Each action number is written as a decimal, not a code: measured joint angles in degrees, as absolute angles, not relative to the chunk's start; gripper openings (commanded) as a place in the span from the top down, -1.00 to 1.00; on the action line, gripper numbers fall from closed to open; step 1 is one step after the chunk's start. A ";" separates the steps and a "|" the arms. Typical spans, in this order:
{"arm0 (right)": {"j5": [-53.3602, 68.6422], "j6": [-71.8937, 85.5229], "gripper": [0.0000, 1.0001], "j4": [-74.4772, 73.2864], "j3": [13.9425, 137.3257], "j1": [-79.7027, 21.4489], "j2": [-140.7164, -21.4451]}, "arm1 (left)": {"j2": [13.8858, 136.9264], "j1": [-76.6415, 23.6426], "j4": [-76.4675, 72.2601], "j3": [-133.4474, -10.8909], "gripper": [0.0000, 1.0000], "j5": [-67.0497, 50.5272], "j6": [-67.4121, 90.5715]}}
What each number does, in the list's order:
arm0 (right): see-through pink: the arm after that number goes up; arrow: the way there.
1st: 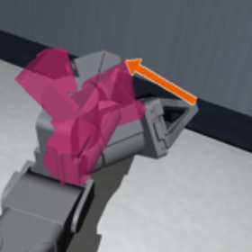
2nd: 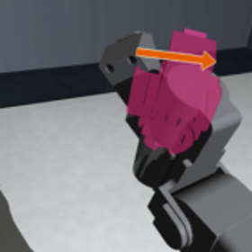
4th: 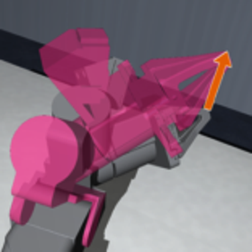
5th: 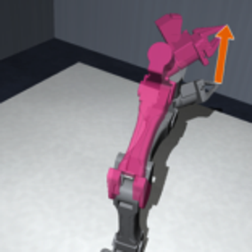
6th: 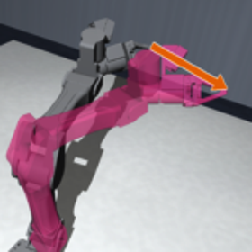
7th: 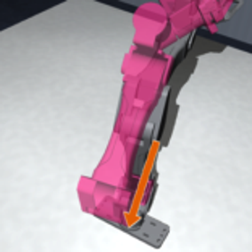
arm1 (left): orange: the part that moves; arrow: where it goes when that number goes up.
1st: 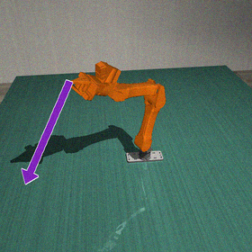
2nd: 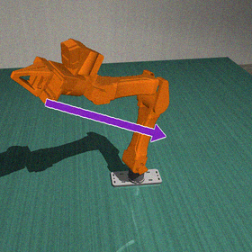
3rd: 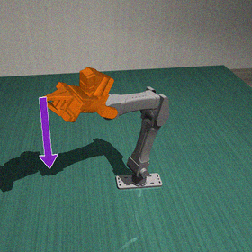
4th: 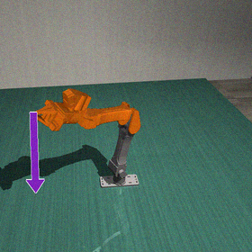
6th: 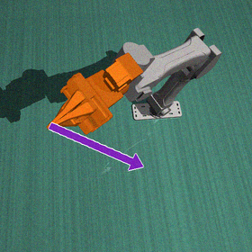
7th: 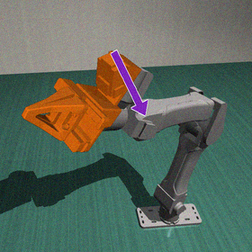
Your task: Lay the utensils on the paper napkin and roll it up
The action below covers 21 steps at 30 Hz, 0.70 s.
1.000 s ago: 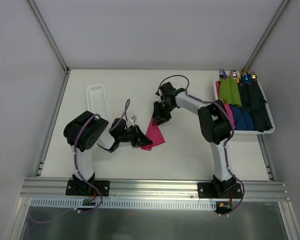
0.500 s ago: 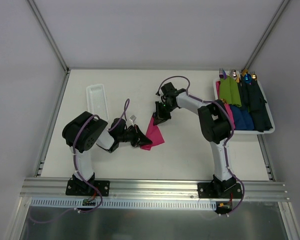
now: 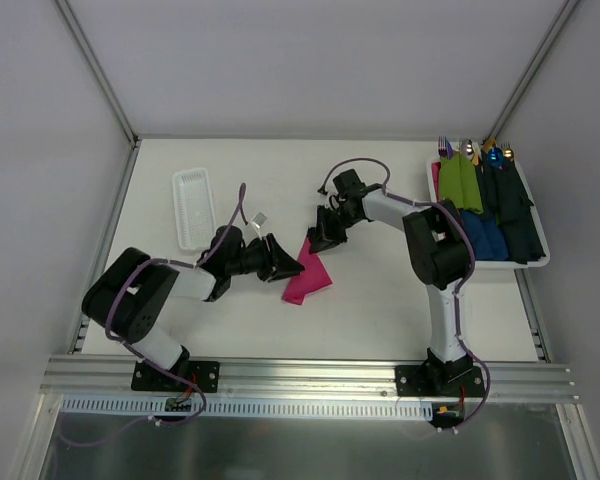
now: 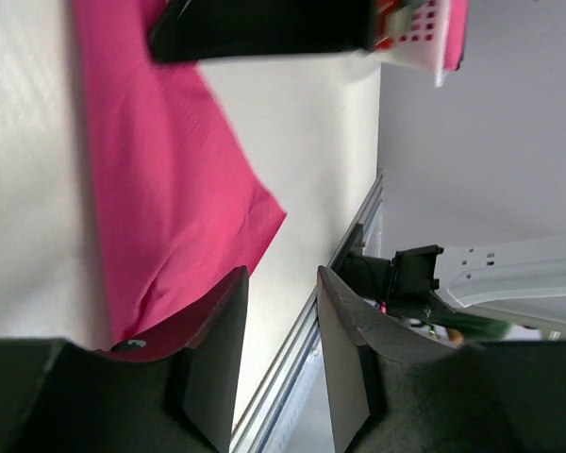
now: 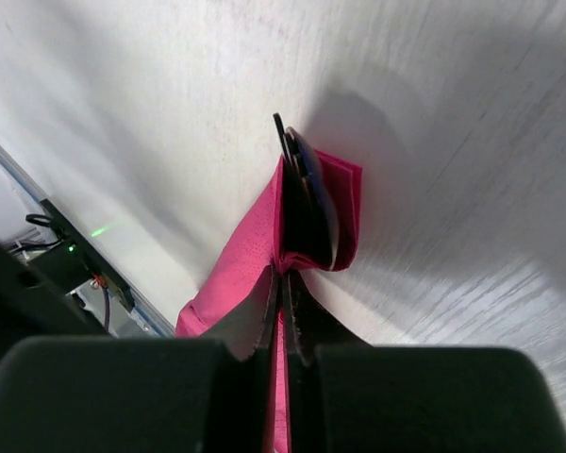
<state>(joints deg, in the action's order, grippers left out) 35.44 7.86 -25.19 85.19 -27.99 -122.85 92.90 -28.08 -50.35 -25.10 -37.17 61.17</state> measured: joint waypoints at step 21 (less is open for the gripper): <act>44.97 7.40 1.00 -16.05 77.58 -27.99 -113.14 | 90.96 -20.18 -31.29 -36.51 0.05 -44.93 42.24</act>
<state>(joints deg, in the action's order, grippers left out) 44.97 7.40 -16.05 77.58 -27.99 -113.14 90.96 -20.18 -31.29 -36.51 -44.93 42.24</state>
